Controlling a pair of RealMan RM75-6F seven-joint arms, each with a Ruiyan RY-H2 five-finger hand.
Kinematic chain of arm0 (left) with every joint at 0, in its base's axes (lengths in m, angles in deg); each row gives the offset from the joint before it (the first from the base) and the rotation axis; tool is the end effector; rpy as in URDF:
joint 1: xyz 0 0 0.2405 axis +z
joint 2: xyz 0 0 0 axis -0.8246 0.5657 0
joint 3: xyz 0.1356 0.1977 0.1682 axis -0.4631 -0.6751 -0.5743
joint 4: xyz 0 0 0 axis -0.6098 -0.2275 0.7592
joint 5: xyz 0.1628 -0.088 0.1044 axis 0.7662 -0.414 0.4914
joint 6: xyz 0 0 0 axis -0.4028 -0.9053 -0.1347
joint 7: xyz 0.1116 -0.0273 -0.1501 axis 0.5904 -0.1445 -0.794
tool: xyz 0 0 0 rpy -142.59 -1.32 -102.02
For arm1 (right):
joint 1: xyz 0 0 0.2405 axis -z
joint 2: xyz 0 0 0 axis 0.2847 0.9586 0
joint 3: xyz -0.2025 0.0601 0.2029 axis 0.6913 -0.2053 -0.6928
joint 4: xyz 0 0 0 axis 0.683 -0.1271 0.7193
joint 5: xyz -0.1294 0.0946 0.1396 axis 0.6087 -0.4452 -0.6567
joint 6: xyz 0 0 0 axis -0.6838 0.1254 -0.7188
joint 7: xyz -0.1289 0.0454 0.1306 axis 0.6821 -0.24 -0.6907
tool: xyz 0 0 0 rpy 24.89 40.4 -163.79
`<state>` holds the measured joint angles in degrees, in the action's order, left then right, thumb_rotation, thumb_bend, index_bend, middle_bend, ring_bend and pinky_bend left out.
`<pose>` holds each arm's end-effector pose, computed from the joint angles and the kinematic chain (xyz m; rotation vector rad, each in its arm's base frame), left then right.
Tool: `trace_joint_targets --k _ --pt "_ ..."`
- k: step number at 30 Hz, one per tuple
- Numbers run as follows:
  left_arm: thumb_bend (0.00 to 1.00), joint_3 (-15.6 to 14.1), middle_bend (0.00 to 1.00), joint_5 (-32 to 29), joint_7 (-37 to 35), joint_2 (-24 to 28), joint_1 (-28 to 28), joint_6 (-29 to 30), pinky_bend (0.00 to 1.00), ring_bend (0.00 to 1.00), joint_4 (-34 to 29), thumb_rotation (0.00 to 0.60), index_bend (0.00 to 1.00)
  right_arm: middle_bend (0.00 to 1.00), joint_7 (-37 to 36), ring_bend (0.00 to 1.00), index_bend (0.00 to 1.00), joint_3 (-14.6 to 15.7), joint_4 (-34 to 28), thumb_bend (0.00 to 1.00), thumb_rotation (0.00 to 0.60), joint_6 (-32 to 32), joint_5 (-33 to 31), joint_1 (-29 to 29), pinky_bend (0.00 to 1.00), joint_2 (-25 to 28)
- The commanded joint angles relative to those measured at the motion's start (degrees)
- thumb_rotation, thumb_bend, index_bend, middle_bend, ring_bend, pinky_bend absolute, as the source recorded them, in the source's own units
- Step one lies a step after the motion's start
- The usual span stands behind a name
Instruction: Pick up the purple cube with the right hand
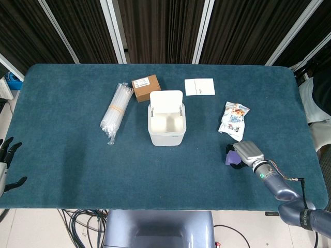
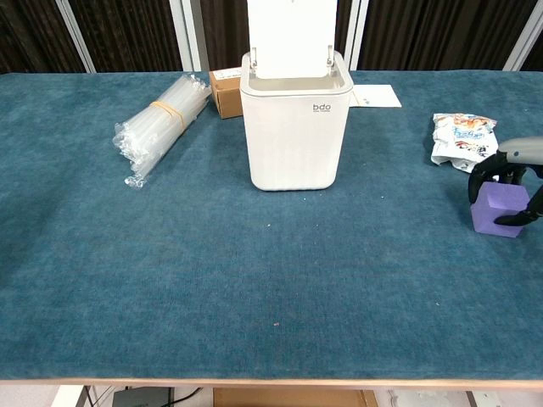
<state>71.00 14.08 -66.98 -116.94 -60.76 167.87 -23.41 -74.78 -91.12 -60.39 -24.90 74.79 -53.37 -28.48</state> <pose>-0.3520 0.2317 0.1889 -1.4062 -0.7832 -0.7597 -0.3056 -0.4065 0.0317 1.8841 -1.1607 0.5924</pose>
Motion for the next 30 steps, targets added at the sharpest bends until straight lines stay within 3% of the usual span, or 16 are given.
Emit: trace_joint_targets --k 1,5,12,15,18,23,30 --pt "0.06 -0.03 0.13 -0.05 0.04 0.07 -0.01 -0.09 0.00 0.00 -0.09 0.600 0.20 0.59 -0.94 0.58 0.56 -0.81 -0.61 0.45 0.600 -1.65 -0.11 0.19 0.46 0.58" --pt "0.06 -0.03 0.13 -0.15 0.19 0.13 0.02 -0.10 0.00 0.00 -0.18 0.600 0.20 0.59 -6.14 0.58 0.57 -3.28 -4.20 0.45 0.600 -7.24 1.34 1.67 0.46 3.72" --pt "0.06 0.05 0.13 -0.45 0.28 0.23 0.13 -0.02 0.00 0.00 -0.44 0.600 0.20 0.59 -22.33 0.58 0.58 -7.94 -10.70 0.45 0.600 -24.42 9.12 5.97 0.49 8.77" --pt "0.06 -0.02 0.13 -0.48 0.41 0.25 0.14 -0.13 0.00 0.00 -0.57 0.600 0.20 0.58 -28.34 0.58 0.58 -8.57 -12.24 0.45 0.600 -27.37 12.29 5.67 0.50 9.44" --pt "0.06 -0.09 0.13 -0.46 0.48 0.32 0.14 -0.22 0.00 0.00 -0.74 0.600 0.20 0.58 -30.28 0.58 0.58 -9.14 -13.34 0.45 0.600 -27.84 14.32 4.22 0.50 10.05" --pt "0.06 -0.03 0.13 -0.54 0.46 0.40 0.19 -0.13 0.00 0.00 -0.85 0.600 0.20 0.58 -26.04 0.58 0.58 -11.72 -14.75 0.45 0.600 -26.40 13.82 0.22 0.50 9.13" --pt "0.06 0.02 0.13 -0.45 -0.06 0.54 0.25 0.02 0.00 0.00 -0.91 0.600 0.20 0.58 -20.06 0.58 0.58 -15.11 -12.64 0.45 0.600 -15.15 6.80 -9.34 0.50 5.48"
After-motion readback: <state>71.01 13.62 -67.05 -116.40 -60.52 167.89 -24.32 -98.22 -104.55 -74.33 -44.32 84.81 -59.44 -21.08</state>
